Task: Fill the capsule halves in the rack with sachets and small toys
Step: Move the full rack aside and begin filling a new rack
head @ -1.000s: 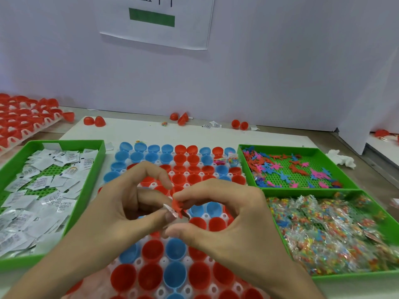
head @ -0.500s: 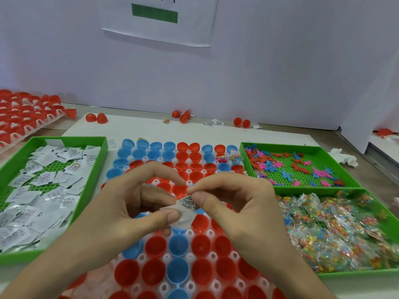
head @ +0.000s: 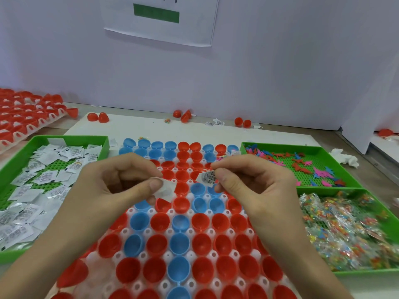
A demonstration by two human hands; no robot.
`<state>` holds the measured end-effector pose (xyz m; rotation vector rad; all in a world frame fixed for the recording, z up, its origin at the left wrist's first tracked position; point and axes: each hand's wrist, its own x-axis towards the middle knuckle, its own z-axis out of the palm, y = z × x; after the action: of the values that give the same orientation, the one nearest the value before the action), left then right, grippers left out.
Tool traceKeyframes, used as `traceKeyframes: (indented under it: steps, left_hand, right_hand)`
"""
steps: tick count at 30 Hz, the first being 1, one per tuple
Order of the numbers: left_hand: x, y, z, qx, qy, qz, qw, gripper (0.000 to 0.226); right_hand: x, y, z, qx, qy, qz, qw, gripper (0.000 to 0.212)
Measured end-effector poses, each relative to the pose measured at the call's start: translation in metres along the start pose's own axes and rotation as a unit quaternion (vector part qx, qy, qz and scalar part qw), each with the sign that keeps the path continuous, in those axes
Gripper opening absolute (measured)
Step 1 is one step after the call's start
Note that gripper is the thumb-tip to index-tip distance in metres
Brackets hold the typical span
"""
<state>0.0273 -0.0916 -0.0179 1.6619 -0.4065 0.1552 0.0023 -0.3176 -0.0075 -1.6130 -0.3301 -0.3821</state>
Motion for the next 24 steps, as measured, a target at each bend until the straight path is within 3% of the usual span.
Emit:
traceKeyframes:
  steps: [3,8,10,18,24]
  left_hand:
    - [0.001,-0.002,-0.002,-0.024,0.002,-0.017,1.0,0.017]
    - [-0.004,0.001,0.005,-0.027,-0.127,-0.041,0.991,0.014]
    - [-0.005,0.001,0.008,-0.032,-0.145,-0.047,0.988,0.013]
    - [-0.004,0.002,0.007,-0.014,-0.087,-0.042,0.995,0.016]
    - [-0.006,-0.001,0.013,-0.017,-0.1,-0.02,0.995,0.024]
  right_hand:
    - [-0.001,0.001,0.002,0.007,-0.008,0.005,1.0,0.013]
    - [-0.008,0.004,0.013,-0.007,-0.021,0.008,1.0,0.014]
    - [-0.011,0.005,0.017,-0.017,-0.036,0.005,0.999,0.015]
    - [-0.01,0.004,0.016,-0.01,-0.03,0.0,1.0,0.015]
    - [-0.013,0.003,0.02,-0.014,-0.075,0.0,0.997,0.018]
